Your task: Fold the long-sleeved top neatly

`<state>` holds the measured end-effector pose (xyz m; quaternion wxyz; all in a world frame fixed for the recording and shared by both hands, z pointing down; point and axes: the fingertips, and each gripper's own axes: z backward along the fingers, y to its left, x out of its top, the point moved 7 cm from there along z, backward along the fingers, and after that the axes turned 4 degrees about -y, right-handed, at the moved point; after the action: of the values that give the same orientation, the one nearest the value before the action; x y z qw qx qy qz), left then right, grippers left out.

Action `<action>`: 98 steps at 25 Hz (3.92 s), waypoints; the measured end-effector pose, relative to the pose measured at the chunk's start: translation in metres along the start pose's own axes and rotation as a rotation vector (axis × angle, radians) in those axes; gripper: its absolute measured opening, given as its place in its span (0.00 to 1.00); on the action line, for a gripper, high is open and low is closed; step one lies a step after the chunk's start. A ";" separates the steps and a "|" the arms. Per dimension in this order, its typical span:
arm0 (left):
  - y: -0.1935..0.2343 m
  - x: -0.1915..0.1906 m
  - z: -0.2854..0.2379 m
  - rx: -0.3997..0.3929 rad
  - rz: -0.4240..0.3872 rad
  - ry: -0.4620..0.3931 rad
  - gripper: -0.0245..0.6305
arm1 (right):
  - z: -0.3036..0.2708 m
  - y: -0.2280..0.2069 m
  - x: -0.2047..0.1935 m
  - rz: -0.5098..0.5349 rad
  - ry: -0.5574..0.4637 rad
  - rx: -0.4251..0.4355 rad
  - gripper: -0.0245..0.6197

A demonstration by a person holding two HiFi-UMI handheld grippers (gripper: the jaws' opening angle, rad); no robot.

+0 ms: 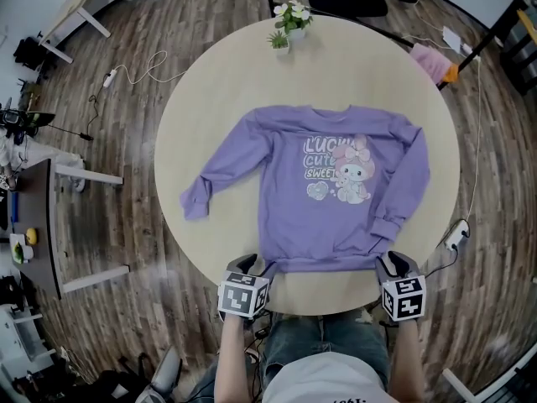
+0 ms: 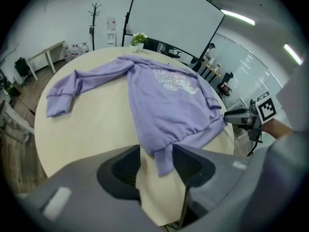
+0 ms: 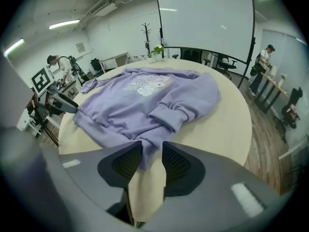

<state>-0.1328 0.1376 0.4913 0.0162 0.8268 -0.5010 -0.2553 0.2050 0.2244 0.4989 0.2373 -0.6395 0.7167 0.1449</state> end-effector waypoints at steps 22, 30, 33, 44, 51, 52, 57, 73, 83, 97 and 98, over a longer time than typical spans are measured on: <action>0.060 0.235 0.067 0.133 -0.375 -0.415 0.30 | 0.014 -0.036 0.211 0.232 -0.340 -0.125 0.24; 0.066 0.311 0.049 0.114 -0.452 -0.476 0.29 | -0.007 -0.053 0.282 0.313 -0.367 -0.163 0.23; 0.063 0.329 0.035 0.110 -0.477 -0.465 0.29 | -0.020 -0.059 0.299 0.336 -0.355 -0.156 0.23; 0.057 0.357 -0.055 0.071 -0.533 -0.306 0.29 | -0.101 -0.083 0.328 0.420 -0.231 -0.020 0.25; 0.057 0.366 -0.111 0.057 -0.590 -0.197 0.29 | -0.153 -0.094 0.330 0.469 -0.148 0.057 0.28; 0.058 0.367 -0.118 0.056 -0.601 -0.180 0.29 | -0.160 -0.096 0.331 0.474 -0.140 0.063 0.29; 0.062 0.368 -0.147 0.051 -0.668 -0.093 0.29 | -0.188 -0.102 0.328 0.507 -0.073 0.102 0.31; 0.063 0.357 -0.171 0.020 -0.681 -0.054 0.14 | -0.208 -0.096 0.315 0.528 -0.027 0.135 0.09; 0.061 0.388 -0.130 0.086 -0.654 -0.242 0.06 | -0.171 -0.106 0.352 0.474 -0.211 0.030 0.09; 0.073 0.413 -0.169 0.177 -0.613 -0.229 0.10 | -0.215 -0.118 0.357 0.392 -0.192 -0.019 0.09; 0.074 0.412 -0.173 0.184 -0.609 -0.223 0.11 | -0.219 -0.118 0.356 0.386 -0.184 -0.019 0.09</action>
<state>0.0339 -0.2840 0.4951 -0.1903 0.9035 -0.2504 -0.2912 0.2630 -0.2058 0.5084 0.2637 -0.4768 0.7997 0.2522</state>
